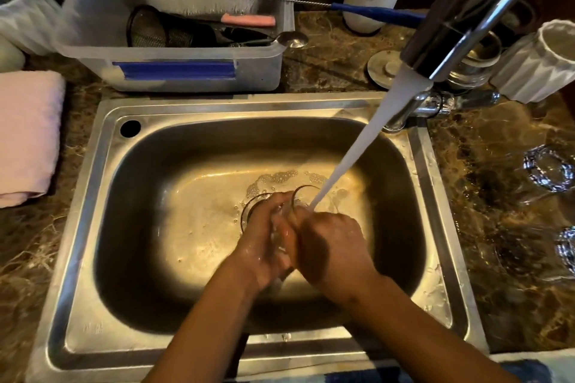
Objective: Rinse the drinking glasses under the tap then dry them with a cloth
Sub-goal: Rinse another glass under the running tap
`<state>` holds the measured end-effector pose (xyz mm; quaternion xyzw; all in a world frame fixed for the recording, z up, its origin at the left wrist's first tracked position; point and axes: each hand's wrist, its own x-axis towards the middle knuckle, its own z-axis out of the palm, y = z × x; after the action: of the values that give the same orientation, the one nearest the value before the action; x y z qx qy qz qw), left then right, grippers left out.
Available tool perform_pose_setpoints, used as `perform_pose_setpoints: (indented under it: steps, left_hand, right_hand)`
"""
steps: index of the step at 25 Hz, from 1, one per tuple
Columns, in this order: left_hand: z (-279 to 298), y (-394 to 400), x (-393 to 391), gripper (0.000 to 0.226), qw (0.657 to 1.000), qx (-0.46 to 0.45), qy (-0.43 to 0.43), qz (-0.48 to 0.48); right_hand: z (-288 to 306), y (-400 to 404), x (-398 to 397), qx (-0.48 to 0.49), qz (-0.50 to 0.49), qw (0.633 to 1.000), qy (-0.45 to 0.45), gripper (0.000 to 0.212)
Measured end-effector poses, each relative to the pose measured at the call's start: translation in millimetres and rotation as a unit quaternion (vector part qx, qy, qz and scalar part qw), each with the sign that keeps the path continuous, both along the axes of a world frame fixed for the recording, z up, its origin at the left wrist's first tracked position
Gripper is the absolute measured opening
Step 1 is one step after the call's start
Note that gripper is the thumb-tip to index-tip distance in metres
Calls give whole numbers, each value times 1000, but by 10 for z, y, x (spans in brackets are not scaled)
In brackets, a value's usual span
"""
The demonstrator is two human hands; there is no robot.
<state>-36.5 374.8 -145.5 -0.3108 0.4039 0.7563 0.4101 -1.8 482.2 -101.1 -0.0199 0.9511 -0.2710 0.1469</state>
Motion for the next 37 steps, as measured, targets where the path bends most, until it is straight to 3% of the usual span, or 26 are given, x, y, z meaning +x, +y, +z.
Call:
perform_pose_setpoints:
  steps: [2, 3, 6, 8, 9, 11, 13, 14, 16, 18, 20, 21, 23, 24, 25, 26, 28, 30, 31, 32, 34, 35, 37]
  left_hand:
    - [-103, 104, 145, 33, 995, -12, 61, 84]
    - [-117, 120, 186, 34, 991, -16, 79, 105]
    - [-81, -42, 30, 29, 999, 32, -11, 18]
    - [-111, -161, -27, 33, 996, 58, -42, -45]
    - [-103, -142, 9, 32, 997, 65, -29, -29]
    - [-120, -20, 140, 38, 997, 42, 35, 52]
    - [-189, 127, 298, 39, 987, -29, 116, 102]
    - [-223, 159, 317, 35, 983, -71, 130, 104]
    - [-212, 88, 186, 37, 986, -123, 88, 75]
    - [-133, -33, 28, 42, 997, -66, 1, -28]
    - [-74, -96, -10, 44, 995, -4, -73, -68]
    - [-50, -92, 20, 43, 995, 32, -81, -37]
    - [-116, 26, 151, 43, 998, 17, -30, 58]
    - [-185, 83, 225, 39, 995, -20, 21, 98]
    - [-210, 109, 236, 33, 991, -48, 57, 112]
    - [-215, 105, 184, 28, 990, -73, 68, 104]
    - [-170, 37, 2, 18, 999, -34, -3, 29]
    - [-152, -56, -82, 22, 996, 28, -81, -24]
    - [-151, -44, -48, 24, 996, 39, -81, -17]
    - [-137, 17, 22, 26, 997, 56, -57, 11]
    - [-166, 186, 173, 30, 994, 40, 6, 103]
    - [-181, 209, 193, 31, 992, 19, 15, 127]
    - [-132, 97, 74, 27, 996, 13, -16, 88]
  right_hand:
    - [-78, -91, -94, -6, -144, 989, -23, 38]
    - [-69, -137, -134, 2, -139, 990, -28, 36]
    - [2, -43, -61, 14, 56, 998, -2, 36]
    - [25, 98, -35, -4, 125, 992, -2, 42]
    - [8, 105, -12, -18, 103, 995, 8, 39]
    - [-101, -8, -20, -112, -62, 992, -13, 28]
    - [-217, -96, -100, -175, -194, 963, -60, 26]
    - [-245, -84, -107, -188, -203, 958, -75, 26]
    - [-217, 21, -19, -169, -75, 981, -61, 23]
    - [-117, 165, 73, -70, 108, 992, -7, 24]
    - [-105, 256, 92, 1, 188, 979, 78, 29]
    - [-121, 189, 100, -10, 162, 983, 89, 27]
    - [-193, -43, 61, -127, -46, 991, 21, 19]
    - [-224, -146, 3, -173, -167, 970, -32, 21]
    - [-233, -211, -46, -172, -224, 957, -67, 27]
    - [-251, -196, -59, -128, -207, 967, -74, 32]
    - [-211, -49, -18, -23, -23, 999, -11, 35]
    - [-131, 120, -11, 20, 137, 990, 37, 31]
    - [-152, 124, 4, 29, 128, 989, 65, 30]
    - [-191, 76, 14, 21, 57, 995, 77, 30]
    - [-201, -105, -82, -78, -201, 976, 19, 36]
    - [-205, -160, -103, -111, -238, 965, -22, 37]
    - [-247, -124, -80, -82, -95, 992, -31, 33]
